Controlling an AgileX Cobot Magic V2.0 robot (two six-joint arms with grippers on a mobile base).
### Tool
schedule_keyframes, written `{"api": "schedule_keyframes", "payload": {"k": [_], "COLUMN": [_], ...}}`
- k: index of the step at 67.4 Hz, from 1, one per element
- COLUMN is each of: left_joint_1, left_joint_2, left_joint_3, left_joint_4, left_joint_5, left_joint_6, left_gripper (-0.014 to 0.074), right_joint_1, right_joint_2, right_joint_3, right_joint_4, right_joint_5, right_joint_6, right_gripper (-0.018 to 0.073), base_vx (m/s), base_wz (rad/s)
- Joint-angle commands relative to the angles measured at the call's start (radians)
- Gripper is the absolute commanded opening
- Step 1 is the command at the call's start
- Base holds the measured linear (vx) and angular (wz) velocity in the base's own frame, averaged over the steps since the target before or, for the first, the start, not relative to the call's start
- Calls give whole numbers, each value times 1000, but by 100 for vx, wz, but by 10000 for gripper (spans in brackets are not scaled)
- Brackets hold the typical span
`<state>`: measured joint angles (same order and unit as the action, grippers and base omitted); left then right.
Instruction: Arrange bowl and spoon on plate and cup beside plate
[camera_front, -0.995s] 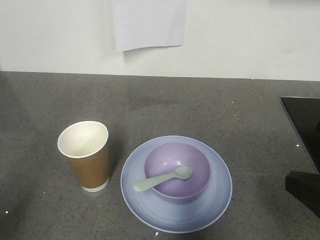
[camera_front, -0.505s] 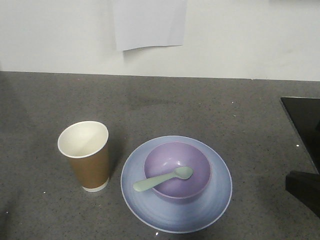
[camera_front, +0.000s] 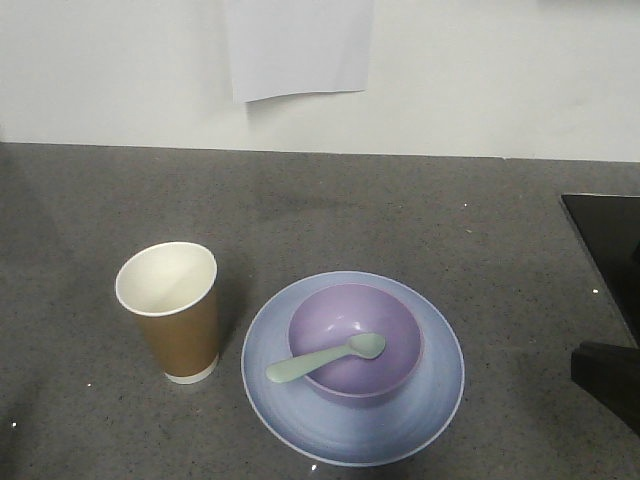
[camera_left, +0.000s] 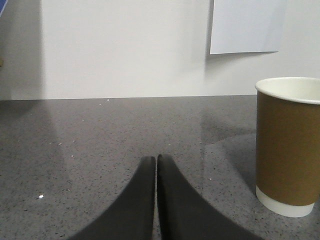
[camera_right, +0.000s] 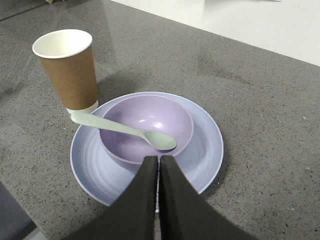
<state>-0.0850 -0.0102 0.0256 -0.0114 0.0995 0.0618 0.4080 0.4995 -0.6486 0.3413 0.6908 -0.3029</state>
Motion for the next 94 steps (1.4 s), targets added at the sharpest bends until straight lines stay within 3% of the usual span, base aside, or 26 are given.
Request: {"api": "schedule_keyframes", "payload": {"k": [1, 16, 94], "left_joint_1": [0, 35, 19], "left_joint_2": [-15, -15, -15], "left_joint_3": [27, 27, 27], "left_joint_4": [-1, -29, -27], "left_joint_5": [-86, -82, -85], "left_joint_6": [-14, -14, -14], "left_gripper": [-7, -7, -7], "right_joint_1": [0, 0, 0], "right_joint_2": [4, 4, 4], "right_joint_3": [-23, -23, -23], "right_joint_4": [11, 11, 11], "right_joint_5": [-63, -63, -63], "right_joint_6": [-2, -2, -2], "right_gripper": [-4, -4, -4], "base_vx": [0, 0, 0], "base_wz": [0, 0, 0]}}
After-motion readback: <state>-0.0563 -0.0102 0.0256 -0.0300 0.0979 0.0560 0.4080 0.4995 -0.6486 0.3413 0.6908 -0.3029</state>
